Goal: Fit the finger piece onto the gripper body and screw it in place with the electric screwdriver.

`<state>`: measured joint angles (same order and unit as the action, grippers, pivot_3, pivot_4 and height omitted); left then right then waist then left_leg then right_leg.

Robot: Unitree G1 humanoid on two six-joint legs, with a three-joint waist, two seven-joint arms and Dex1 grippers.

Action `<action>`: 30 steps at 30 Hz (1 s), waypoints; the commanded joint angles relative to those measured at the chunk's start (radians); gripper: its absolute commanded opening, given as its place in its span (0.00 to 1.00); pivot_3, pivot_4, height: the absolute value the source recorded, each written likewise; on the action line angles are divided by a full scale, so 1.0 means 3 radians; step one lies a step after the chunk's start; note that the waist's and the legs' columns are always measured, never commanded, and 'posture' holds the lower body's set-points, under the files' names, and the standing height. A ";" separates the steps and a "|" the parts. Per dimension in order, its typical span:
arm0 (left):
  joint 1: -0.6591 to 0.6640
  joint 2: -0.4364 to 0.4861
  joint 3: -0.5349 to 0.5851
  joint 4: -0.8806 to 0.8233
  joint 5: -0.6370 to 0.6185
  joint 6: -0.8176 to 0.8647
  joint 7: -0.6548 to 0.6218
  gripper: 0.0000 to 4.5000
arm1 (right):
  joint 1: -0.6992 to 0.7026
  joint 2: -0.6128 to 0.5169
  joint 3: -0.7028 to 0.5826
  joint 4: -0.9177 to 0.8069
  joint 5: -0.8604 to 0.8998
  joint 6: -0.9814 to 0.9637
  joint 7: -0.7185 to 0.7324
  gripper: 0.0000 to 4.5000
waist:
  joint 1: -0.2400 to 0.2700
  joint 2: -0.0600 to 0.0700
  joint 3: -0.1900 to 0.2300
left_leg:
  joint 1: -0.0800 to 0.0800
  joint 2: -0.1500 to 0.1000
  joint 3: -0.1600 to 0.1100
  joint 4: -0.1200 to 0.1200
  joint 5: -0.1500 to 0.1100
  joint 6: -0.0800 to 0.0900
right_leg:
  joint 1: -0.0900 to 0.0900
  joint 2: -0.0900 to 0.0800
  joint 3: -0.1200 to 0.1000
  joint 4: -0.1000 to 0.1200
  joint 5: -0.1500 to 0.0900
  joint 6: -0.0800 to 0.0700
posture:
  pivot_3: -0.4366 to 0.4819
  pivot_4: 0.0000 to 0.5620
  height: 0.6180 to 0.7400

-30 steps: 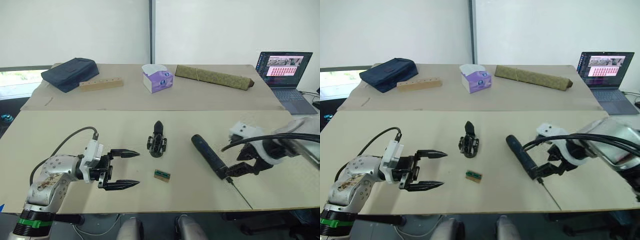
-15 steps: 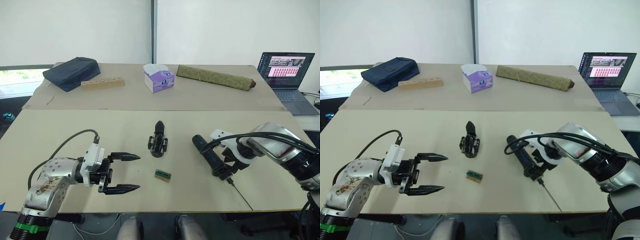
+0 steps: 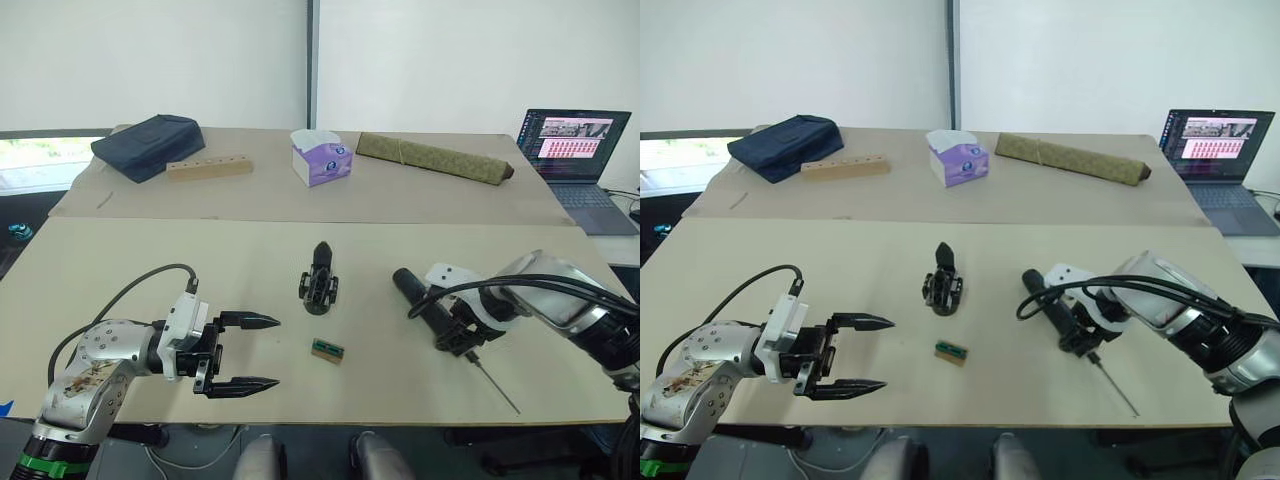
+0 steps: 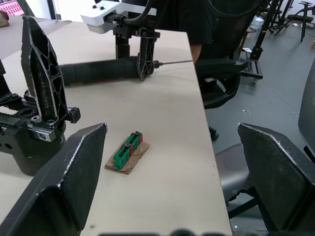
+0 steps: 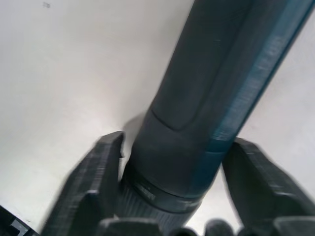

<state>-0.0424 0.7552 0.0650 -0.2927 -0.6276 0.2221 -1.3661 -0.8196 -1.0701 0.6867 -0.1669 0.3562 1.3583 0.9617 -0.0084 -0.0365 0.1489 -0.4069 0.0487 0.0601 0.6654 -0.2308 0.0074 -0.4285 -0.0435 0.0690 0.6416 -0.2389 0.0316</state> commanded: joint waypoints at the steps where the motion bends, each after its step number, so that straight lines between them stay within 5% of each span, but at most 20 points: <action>1: -0.0113 0.0031 0.0020 0.0039 -0.0009 -0.0026 -0.0050 1.00 | 0.0064 -0.0049 -0.0110 -0.0043 -0.0013 0.0047 0.0012 0.42 | -0.0001 0.0000 0.0000 | 0.0000 0.0000 0.0000 0.0000 0.0000 0.0000 | 0.0000 0.0000 0.0000 0.0000 0.0000 0.0000 | 0.48 0.27 1.00; 7: -0.0213 0.0045 0.0008 0.0158 -0.0011 -0.0030 -0.0157 1.00 | 0.0143 -0.0319 -0.0460 -0.0212 0.0114 -0.0142 0.0242 0.42 | 0.0005 0.0004 0.0003 | -0.0002 -0.0001 0.0000 0.0000 0.0000 0.0000 | -0.0001 0.0000 0.0000 0.0001 0.0000 0.0000 | 0.48 0.27 1.00; 14: -0.0390 0.0038 -0.0061 0.0584 0.0146 -0.0209 -0.0384 1.00 | 0.0731 -0.0555 -0.2058 -0.0386 0.0880 -0.0434 0.0660 0.42 | -0.0017 0.0011 0.0008 | -0.0010 -0.0001 0.0001 0.0000 0.0000 0.0000 | -0.0011 0.0003 0.0001 0.0004 0.0001 0.0002 | 0.48 0.27 1.00; 18: -0.0495 0.0000 -0.0135 0.0794 0.0275 -0.0337 -0.0460 1.00 | 0.1256 0.0105 -0.3497 -0.0722 0.1612 -0.0295 0.0500 0.42 | -0.0029 0.0008 0.0008 | -0.0002 0.0004 -0.0001 -0.0001 0.0000 0.0000 | -0.0004 0.0011 0.0001 0.0005 0.0001 0.0002 | 0.48 0.27 1.00; 21: -0.0547 -0.0060 -0.0206 0.0874 0.0363 -0.0399 -0.0433 1.00 | 0.1394 0.0626 -0.3947 -0.1060 0.2000 -0.0038 -0.0021 0.42 | -0.0016 0.0008 0.0008 | 0.0000 0.0003 -0.0005 0.0000 0.0000 0.0000 | 0.0000 0.0013 0.0003 0.0008 0.0001 0.0002 | 0.48 0.27 1.00; 27: -0.0518 -0.0179 -0.0447 0.0949 0.0739 -0.0444 -0.0143 1.00 | 0.1811 0.2136 -0.3682 -0.1996 0.1845 -0.1716 -0.0474 0.42 | -0.0033 0.0009 0.0009 | 0.0000 0.0003 -0.0010 0.0000 0.0000 0.0000 | 0.0006 0.0013 0.0000 0.0004 0.0000 0.0006 | 0.48 0.27 1.00; 30: -0.0582 -0.0340 -0.0599 0.1042 0.0955 -0.0485 0.0064 1.00 | 0.1934 0.2357 -0.3194 -0.1955 0.1464 -0.2360 -0.0187 0.42 | -0.0031 0.0014 0.0011 | 0.0002 0.0000 -0.0008 0.0003 0.0000 0.0000 | 0.0009 0.0010 0.0003 0.0006 0.0002 0.0009 | 0.48 0.27 1.00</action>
<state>-0.2009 0.6636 -0.1000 0.0181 -0.3706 0.0958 -1.3809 -0.2507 -0.3627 -0.3186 -0.7281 0.8472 0.7895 0.8503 -0.0177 -0.0325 0.1524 -0.4063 0.0488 0.0577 0.6673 -0.2308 0.0074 -0.4251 -0.0404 0.0696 0.6432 -0.2383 0.0344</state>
